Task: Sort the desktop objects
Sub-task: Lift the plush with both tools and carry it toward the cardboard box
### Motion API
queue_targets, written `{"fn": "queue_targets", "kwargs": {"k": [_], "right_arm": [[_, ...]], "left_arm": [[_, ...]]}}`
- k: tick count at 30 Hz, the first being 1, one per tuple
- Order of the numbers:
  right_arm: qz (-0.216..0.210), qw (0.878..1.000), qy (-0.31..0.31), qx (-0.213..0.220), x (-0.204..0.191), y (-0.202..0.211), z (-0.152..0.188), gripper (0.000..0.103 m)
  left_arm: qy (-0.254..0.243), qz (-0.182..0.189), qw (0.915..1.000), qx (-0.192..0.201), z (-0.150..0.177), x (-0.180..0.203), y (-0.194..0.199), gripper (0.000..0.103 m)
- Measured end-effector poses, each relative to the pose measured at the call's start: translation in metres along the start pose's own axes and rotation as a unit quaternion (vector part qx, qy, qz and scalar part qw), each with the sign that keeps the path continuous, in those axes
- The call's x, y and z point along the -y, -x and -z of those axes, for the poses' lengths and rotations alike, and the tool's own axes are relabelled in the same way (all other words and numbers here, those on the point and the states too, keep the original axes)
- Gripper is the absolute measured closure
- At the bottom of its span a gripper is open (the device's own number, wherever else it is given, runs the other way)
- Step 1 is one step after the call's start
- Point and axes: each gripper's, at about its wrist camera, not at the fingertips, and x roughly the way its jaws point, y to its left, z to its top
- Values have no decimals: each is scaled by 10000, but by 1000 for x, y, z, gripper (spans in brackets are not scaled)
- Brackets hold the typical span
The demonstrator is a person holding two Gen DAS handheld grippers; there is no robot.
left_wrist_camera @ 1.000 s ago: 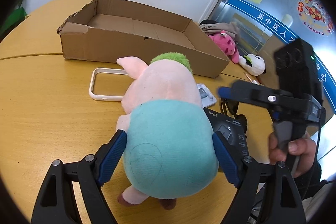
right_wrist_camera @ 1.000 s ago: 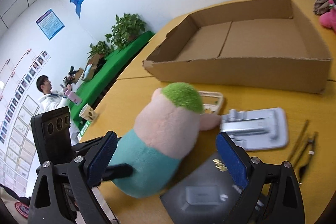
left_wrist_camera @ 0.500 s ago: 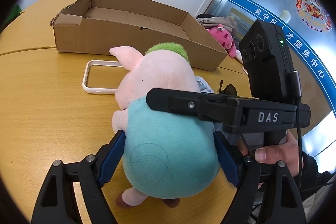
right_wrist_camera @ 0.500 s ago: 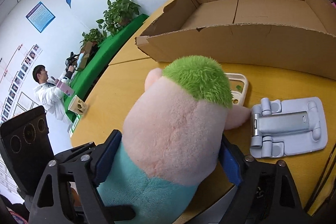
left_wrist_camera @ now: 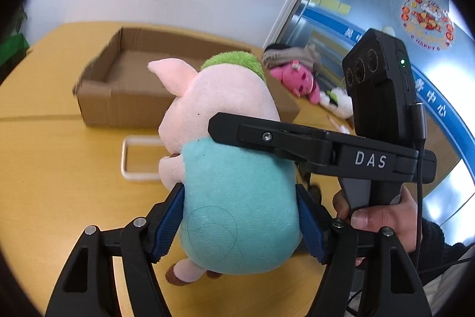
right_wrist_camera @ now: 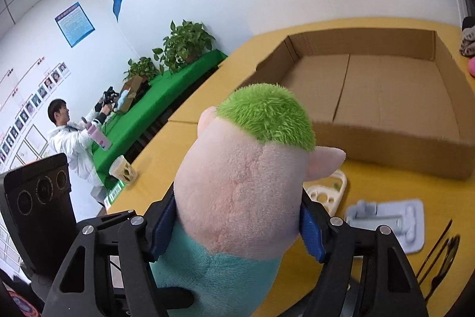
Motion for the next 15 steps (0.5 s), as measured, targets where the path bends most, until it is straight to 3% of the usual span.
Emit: {"fn": "queue_targets", "kwargs": {"k": [7, 15], "right_arm": [[81, 9975, 408, 573, -19, 29, -62, 27], [295, 9935, 630, 906, -16, 41, -123, 27]], "left_arm": [[-430, 17, 9978, 507, -68, 11, 16, 32], [-637, 185, 9947, 791, -120, 10, 10, 32]]}}
